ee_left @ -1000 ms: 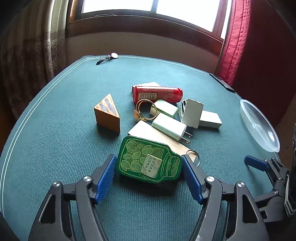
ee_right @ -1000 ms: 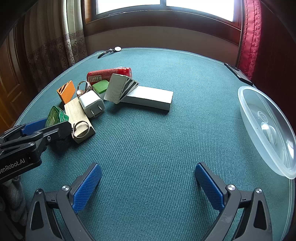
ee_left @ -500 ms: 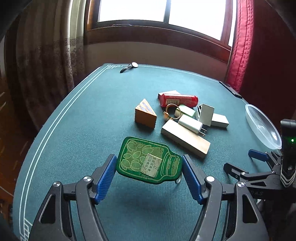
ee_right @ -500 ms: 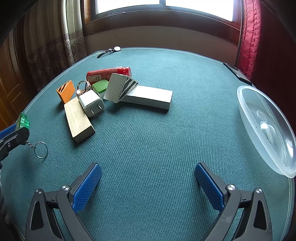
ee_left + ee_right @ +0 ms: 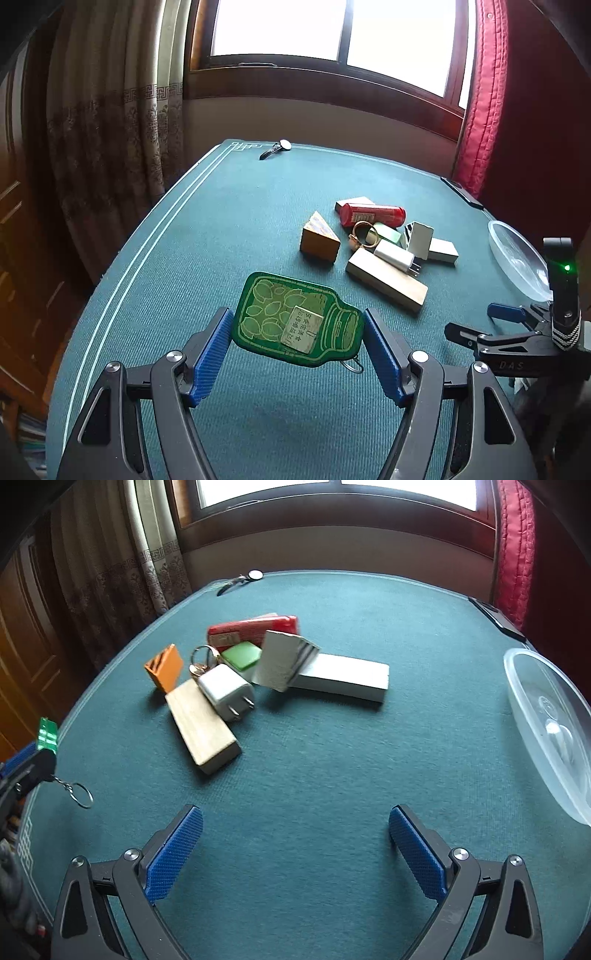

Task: Organize rigid objects
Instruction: 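Grasp the light wooden block with the right gripper while the left gripper holds the keychain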

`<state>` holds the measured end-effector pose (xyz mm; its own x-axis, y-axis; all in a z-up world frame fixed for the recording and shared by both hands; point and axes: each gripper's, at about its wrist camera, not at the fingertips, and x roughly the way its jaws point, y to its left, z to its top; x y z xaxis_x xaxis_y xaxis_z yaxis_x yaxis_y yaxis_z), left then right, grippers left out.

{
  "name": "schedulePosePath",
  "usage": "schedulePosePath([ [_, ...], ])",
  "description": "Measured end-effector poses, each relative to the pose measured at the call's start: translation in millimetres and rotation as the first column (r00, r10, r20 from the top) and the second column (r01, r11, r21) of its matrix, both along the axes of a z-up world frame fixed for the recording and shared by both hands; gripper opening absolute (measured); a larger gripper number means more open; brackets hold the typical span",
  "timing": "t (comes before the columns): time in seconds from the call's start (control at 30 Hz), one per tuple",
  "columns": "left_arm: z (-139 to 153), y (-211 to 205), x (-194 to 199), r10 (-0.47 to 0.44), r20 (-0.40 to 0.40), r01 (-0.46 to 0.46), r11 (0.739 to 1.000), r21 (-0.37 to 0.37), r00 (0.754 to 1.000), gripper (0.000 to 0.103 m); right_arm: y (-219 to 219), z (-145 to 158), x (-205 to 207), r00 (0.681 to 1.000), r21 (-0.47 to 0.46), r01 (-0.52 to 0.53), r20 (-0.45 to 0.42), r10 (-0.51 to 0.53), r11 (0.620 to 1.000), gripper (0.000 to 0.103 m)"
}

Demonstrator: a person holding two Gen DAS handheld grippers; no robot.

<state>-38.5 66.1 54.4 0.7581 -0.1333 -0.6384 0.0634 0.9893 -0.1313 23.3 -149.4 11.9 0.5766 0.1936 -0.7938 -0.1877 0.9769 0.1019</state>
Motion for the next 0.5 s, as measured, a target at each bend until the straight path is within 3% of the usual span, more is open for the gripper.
schedulePosePath([
  [0.1,-0.6,0.2,-2.3,-0.005,-0.003,0.005,1.000,-0.003,1.000,0.071,26.5,6.5,8.3,0.998,-0.017,-0.051,0.048,0.051,0.999,0.103],
  [0.27,-0.5,1.0,-5.5,-0.008,-0.002,0.008,1.000,-0.006,1.000,0.071,52.2,-2.6,31.8,0.996,-0.066,-0.078,0.048,0.082,0.995,0.094],
  [0.5,-5.9,8.0,-3.9,0.013,-0.023,-0.013,1.000,-0.018,1.000,0.071,20.8,-4.7,35.2,0.999,-0.053,0.008,0.034,-0.006,0.999,0.094],
])
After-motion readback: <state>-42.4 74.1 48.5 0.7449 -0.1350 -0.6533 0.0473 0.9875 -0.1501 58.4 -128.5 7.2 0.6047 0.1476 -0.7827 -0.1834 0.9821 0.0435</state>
